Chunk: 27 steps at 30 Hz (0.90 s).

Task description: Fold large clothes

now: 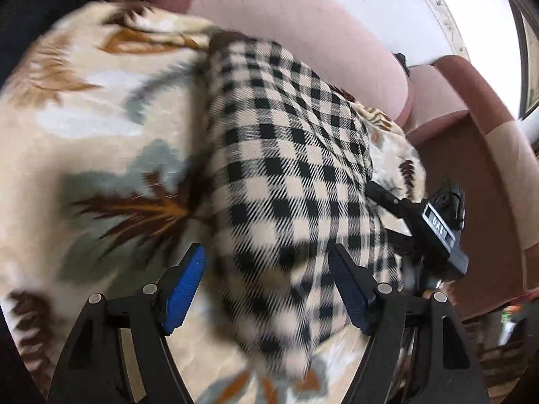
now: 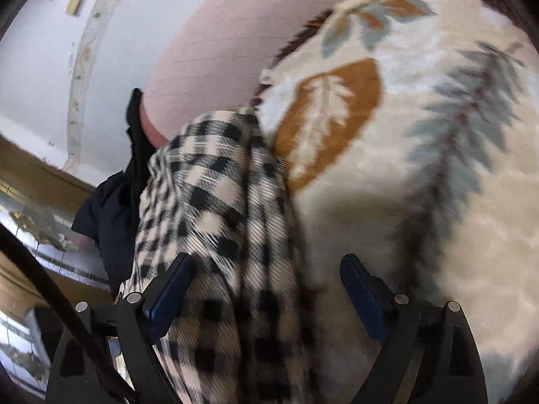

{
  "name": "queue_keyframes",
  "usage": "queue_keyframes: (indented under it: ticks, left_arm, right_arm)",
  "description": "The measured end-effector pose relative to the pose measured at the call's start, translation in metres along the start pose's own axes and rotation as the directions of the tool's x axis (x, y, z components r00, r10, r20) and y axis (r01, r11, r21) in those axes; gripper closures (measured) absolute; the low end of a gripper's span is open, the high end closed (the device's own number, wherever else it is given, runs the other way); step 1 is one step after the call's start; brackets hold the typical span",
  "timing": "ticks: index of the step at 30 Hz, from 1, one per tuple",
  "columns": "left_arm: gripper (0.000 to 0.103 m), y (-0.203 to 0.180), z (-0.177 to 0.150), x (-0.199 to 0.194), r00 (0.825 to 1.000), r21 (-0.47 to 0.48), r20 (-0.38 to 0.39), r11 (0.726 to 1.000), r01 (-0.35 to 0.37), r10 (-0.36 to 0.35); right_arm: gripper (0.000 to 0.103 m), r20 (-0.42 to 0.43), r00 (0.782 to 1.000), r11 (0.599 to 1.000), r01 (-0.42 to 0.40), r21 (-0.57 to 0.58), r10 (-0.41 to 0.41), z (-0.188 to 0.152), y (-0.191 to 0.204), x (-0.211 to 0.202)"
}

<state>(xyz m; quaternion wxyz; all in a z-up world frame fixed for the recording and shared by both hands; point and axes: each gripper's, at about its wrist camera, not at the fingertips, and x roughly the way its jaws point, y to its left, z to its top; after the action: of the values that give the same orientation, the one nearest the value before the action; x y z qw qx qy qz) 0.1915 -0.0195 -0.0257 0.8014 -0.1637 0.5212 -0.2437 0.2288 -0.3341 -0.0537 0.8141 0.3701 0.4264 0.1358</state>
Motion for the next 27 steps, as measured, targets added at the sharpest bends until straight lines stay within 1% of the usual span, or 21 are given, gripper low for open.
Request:
queue_keyframes:
  ticks: [1,3,4,5,6,7,8,10,11,12,14,15,17,18,19,20,21,23,25,26,27]
  left_arm:
    - [0.025,-0.002,0.003,0.011,1.0,0.014,-0.023,1.0,0.007,-0.007]
    - [0.023,-0.007,0.005,0.029,0.998,0.051,-0.055,0.998,-0.023,0.026]
    - [0.024,-0.01,0.004,0.034,0.997,0.072,-0.07,0.997,-0.029,0.034]
    - [0.031,-0.014,0.003,0.036,0.996,0.101,-0.07,0.994,-0.046,0.053]
    - [0.042,-0.017,0.001,0.033,0.997,0.115,-0.058,0.992,-0.052,0.059]
    - [0.048,-0.019,0.001,0.026,0.997,0.122,-0.045,0.991,-0.051,0.057]
    - [0.053,-0.02,0.002,0.02,0.998,0.118,-0.036,0.992,-0.044,0.049]
    - [0.054,-0.021,0.005,-0.001,1.0,0.099,-0.011,0.995,-0.022,0.023]
    - [0.054,-0.024,0.005,-0.009,1.0,0.103,0.004,0.994,-0.025,0.024]
    - [0.054,-0.027,0.005,-0.018,0.999,0.116,0.018,0.993,-0.037,0.035]
    - [0.053,-0.032,0.002,-0.029,0.997,0.146,0.024,0.987,-0.071,0.068]
    - [0.053,-0.033,-0.002,-0.031,0.996,0.162,0.021,0.982,-0.094,0.092]
    - [0.05,-0.029,-0.015,-0.023,0.982,0.173,0.002,0.967,-0.185,0.187]
    - [0.048,-0.027,-0.02,-0.017,0.974,0.168,-0.007,0.96,-0.223,0.228]
    - [0.045,-0.022,-0.029,-0.007,0.96,0.167,-0.02,0.948,-0.272,0.279]
    - [0.039,-0.019,-0.038,0.0,0.955,0.166,-0.016,0.943,-0.288,0.295]
    - [0.037,-0.016,-0.048,0.0,0.957,0.159,-0.003,0.945,-0.286,0.29]
    - [0.036,-0.015,-0.063,-0.003,0.961,0.146,0.013,0.951,-0.274,0.275]
    - [0.036,-0.014,-0.081,-0.011,0.965,0.142,0.021,0.954,-0.263,0.263]
    - [0.036,-0.013,-0.088,-0.016,0.964,0.138,0.029,0.954,-0.265,0.264]
    - [0.036,-0.011,-0.094,-0.019,0.964,0.133,0.037,0.955,-0.265,0.263]
  right_arm:
    - [0.01,-0.017,1.0,1.0,-0.019,-0.017,0.019,0.001,0.003,0.006]
    - [0.013,-0.037,0.999,0.998,-0.028,-0.062,0.026,-0.004,0.014,0.018]
    - [0.026,-0.049,0.998,0.997,-0.031,-0.077,0.028,-0.006,0.022,0.025]
    - [0.034,-0.06,0.998,0.996,-0.032,-0.08,0.028,-0.008,0.026,0.029]
    - [0.038,-0.049,0.999,0.996,-0.029,-0.081,0.025,-0.01,0.031,0.029]
    - [0.049,-0.048,0.998,0.996,-0.049,-0.076,0.046,-0.01,0.034,0.031]
    - [0.051,-0.048,0.995,0.994,-0.088,-0.06,0.085,-0.008,0.037,0.028]
    - [0.056,-0.037,0.982,0.981,-0.187,-0.043,0.185,-0.007,0.045,0.015]
    - [0.057,-0.035,0.975,0.975,-0.22,-0.045,0.218,-0.006,0.05,0.011]
    - [0.057,-0.033,0.968,0.967,-0.249,-0.055,0.248,-0.007,0.057,0.006]
    - [0.057,-0.042,0.963,0.96,-0.268,-0.08,0.265,-0.011,0.064,-0.001]
    - [0.057,-0.053,0.966,0.962,-0.257,-0.093,0.253,-0.015,0.065,0.0]
    - [0.055,-0.077,0.976,0.975,-0.208,-0.078,0.202,-0.023,0.055,0.005]
    - [0.049,-0.09,0.984,0.985,-0.16,-0.062,0.154,-0.028,0.05,0.011]
    - [0.044,-0.101,0.992,0.996,-0.076,-0.042,0.072,-0.032,0.039,0.017]
    - [0.041,-0.102,0.994,0.998,-0.052,-0.025,0.049,-0.034,0.032,0.017]
    - [0.036,-0.093,0.994,0.998,-0.055,0.001,0.055,-0.033,0.027,0.015]
    - [0.036,-0.02,1.0,1.0,-0.024,0.021,0.024,-0.029,0.025,-0.005]
    - [0.035,0.091,0.995,0.999,0.045,-0.018,-0.043,-0.024,0.034,-0.035]
    - [0.036,0.125,0.991,0.998,0.057,-0.038,-0.052,-0.024,0.041,-0.042]
    - [0.038,0.153,0.988,0.996,0.049,-0.071,-0.038,-0.025,0.05,-0.053]
